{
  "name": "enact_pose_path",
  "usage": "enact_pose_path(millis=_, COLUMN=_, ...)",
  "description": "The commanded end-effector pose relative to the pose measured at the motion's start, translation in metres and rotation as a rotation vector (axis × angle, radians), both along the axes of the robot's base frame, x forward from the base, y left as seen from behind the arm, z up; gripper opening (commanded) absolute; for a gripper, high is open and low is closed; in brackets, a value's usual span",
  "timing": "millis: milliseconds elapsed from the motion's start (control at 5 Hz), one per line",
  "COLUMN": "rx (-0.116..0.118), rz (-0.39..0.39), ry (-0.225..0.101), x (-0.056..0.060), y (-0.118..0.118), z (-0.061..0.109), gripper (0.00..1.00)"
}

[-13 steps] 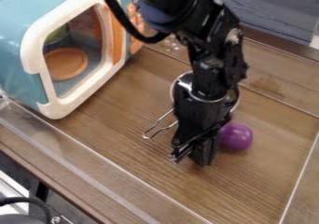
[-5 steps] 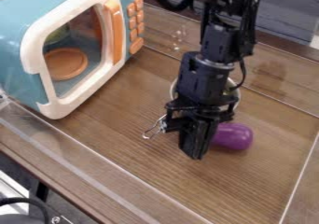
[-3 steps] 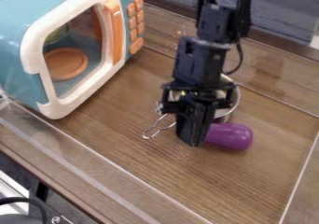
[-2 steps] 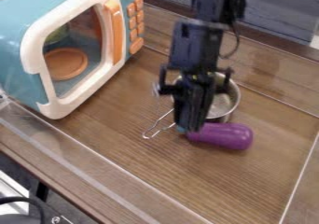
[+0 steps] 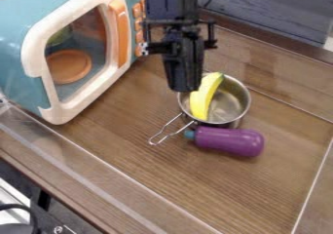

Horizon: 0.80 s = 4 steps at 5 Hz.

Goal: Put the eggplant in the silver pot

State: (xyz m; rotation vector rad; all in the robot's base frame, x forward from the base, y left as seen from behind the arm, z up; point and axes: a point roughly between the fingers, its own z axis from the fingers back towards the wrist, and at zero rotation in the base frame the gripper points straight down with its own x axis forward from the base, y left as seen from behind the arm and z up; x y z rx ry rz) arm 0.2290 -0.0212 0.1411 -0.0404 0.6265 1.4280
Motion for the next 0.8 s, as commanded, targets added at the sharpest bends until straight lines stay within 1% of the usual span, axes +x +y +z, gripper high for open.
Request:
enact_pose_path(millis=0, rx=0.005, rz=0.123, ry=-0.043, x=-0.005, y=-0.010, z=0.008, gripper=0.00)
enact_pose_path(millis=400, rx=0.019, rz=0.239, ry=-0.060, x=-0.008, y=-0.021, z=0.001, gripper=0.00)
enact_pose_path(millis=600, rx=0.027, rz=0.274, ry=-0.070, x=-0.008, y=-0.025, z=-0.004, gripper=0.00)
